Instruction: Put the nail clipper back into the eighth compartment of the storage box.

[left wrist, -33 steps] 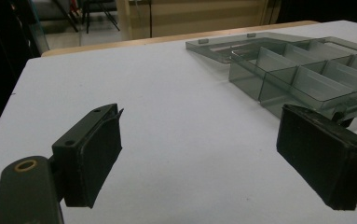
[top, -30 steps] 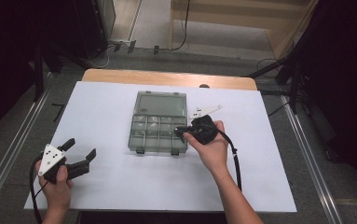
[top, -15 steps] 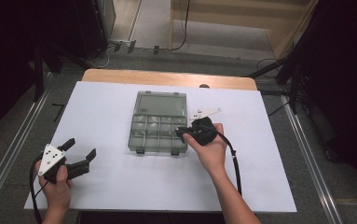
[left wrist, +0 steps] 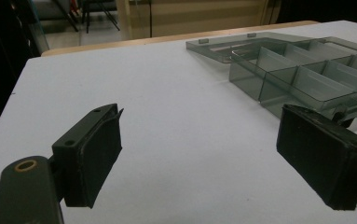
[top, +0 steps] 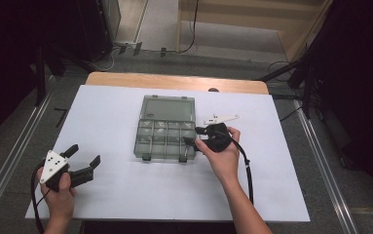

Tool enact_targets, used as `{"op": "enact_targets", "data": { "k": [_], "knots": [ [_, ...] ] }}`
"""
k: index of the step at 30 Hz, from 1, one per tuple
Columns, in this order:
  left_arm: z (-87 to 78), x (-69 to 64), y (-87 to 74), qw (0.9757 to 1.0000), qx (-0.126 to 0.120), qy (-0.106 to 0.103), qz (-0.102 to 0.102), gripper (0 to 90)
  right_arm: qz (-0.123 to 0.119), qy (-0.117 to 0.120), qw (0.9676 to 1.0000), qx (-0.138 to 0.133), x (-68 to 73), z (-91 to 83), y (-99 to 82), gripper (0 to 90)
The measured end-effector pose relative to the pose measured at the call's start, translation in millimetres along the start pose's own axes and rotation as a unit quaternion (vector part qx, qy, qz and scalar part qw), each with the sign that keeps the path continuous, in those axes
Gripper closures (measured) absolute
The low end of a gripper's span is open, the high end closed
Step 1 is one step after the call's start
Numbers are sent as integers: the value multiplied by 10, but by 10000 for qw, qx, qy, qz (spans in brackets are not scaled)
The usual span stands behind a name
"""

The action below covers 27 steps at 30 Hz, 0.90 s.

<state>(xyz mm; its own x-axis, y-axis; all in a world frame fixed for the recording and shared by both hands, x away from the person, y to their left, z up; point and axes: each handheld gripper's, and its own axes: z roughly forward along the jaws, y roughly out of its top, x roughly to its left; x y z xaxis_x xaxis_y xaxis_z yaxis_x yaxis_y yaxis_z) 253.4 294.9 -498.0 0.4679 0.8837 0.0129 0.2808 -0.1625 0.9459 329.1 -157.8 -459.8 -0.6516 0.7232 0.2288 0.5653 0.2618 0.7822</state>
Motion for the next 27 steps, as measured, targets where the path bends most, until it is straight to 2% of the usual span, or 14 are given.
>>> {"op": "enact_targets", "data": {
  "k": [2,4,7,11,18,22,27],
  "knots": [
    [0,-1,0,10000,5,2,2,132,-11,-40,9999,-149,0,-51,-14,87],
    [3,0,1,10000,10,-2,16,133,-28,-42,9997,-243,2,-105,-34,0],
    [3,-5,1,10000,11,2,20,132,-6,-120,9985,-529,-16,-208,-83,0],
    [0,-5,1,10000,25,6,34,132,70,-263,9970,-724,-41,-319,-151,0],
    [4,-6,2,10000,27,9,34,132,112,-420,9947,-932,-63,-454,-250,0],
    [4,-7,1,10000,29,7,39,133,95,-631,9925,-1046,-74,-550,-328,0],
    [6,-10,2,10000,38,7,59,132,62,-686,9916,-1098,-94,-627,-405,0]
  ]
}}
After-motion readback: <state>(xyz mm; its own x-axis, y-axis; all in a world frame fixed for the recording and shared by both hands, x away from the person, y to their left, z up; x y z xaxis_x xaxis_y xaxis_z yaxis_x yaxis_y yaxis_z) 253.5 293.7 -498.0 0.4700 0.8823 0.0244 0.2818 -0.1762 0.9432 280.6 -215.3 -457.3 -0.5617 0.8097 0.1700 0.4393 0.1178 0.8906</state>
